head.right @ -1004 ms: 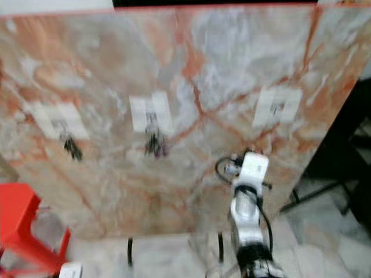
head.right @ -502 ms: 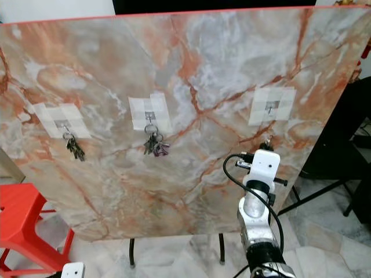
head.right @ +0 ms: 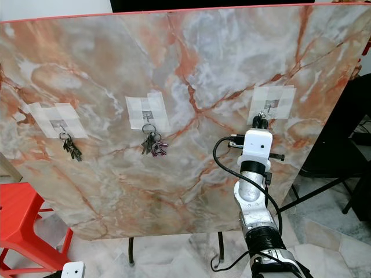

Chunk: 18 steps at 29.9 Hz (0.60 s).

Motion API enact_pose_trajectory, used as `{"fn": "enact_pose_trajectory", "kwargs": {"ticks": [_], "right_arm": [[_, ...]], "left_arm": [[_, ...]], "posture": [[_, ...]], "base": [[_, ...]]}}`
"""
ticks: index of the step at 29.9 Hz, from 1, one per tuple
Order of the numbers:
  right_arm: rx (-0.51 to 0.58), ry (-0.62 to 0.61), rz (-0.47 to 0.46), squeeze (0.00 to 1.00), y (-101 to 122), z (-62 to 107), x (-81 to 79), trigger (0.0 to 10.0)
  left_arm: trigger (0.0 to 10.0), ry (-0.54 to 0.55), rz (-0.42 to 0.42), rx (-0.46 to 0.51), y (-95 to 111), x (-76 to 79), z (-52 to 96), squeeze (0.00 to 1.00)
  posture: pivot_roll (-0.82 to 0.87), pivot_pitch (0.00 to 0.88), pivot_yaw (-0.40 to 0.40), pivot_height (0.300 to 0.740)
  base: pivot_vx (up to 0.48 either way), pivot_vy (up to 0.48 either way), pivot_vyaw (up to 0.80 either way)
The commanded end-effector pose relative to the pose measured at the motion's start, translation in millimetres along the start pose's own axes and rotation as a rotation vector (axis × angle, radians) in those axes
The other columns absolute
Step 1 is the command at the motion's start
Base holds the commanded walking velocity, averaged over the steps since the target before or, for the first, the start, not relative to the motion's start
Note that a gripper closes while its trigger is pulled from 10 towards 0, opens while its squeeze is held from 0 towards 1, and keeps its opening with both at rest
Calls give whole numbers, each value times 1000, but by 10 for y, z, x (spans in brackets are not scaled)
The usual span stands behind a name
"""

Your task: Hang keys on a hook

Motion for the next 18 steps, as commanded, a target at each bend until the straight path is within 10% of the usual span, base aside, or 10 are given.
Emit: {"fn": "enact_pose_trajectory", "kwargs": {"ticks": [1,18], "right_arm": [[55,-7,-12,0,141,-71,6,10000],[-32,-71,-12,0,54,-249,177,10000]], "left_arm": [[10000,6,-20,-6,-2,-18,0,0],[10000,10,-22,-10,3,-34,-1,0]], "posture": [[33,0,39,740],[37,0,43,740]], "base": [[0,0,0],[0,0,0]]}}
Point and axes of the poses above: a point about 5 cm out from each wrist's last joint towards the gripper, its own z axis pointing back from the gripper into the wrist, its own y axis along the axis of the wrist's last joint, x = y × z, the point moved 2 cm from there along -z, pointing out of the wrist towards the gripper, and after that the axes turned 8 degrees about z, right-handed, at the moved point
